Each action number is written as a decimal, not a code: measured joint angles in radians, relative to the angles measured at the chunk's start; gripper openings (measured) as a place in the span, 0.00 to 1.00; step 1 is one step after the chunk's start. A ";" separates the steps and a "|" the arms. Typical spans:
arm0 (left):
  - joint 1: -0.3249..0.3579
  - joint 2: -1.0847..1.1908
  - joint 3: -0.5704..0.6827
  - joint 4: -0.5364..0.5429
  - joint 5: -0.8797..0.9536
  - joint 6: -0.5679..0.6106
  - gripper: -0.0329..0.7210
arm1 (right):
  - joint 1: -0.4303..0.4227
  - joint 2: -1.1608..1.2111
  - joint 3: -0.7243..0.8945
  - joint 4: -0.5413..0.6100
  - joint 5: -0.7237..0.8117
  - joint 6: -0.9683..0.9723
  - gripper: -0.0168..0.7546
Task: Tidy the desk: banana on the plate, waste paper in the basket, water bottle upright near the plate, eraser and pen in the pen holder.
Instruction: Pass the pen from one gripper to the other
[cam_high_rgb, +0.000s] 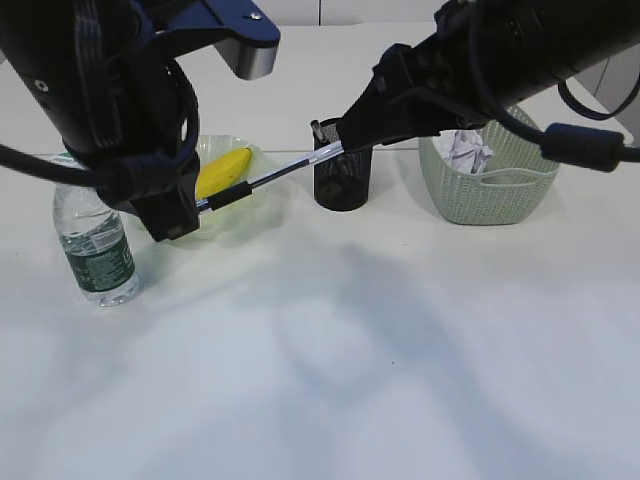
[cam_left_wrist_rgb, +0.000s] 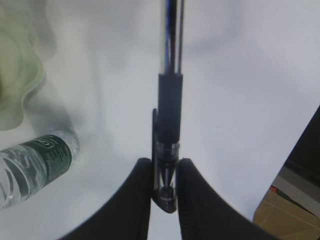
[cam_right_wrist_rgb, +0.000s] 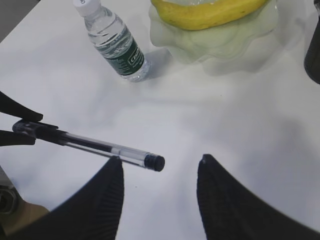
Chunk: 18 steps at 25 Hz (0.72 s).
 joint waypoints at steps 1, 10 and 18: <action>0.000 0.000 0.000 0.000 0.000 0.000 0.18 | 0.000 0.000 0.000 0.000 -0.002 0.000 0.48; 0.000 0.000 0.000 0.002 0.000 -0.007 0.18 | 0.000 0.000 0.000 0.021 0.032 -0.128 0.48; 0.000 0.000 -0.059 0.004 0.006 -0.033 0.18 | 0.000 0.000 0.000 0.098 0.022 -0.151 0.48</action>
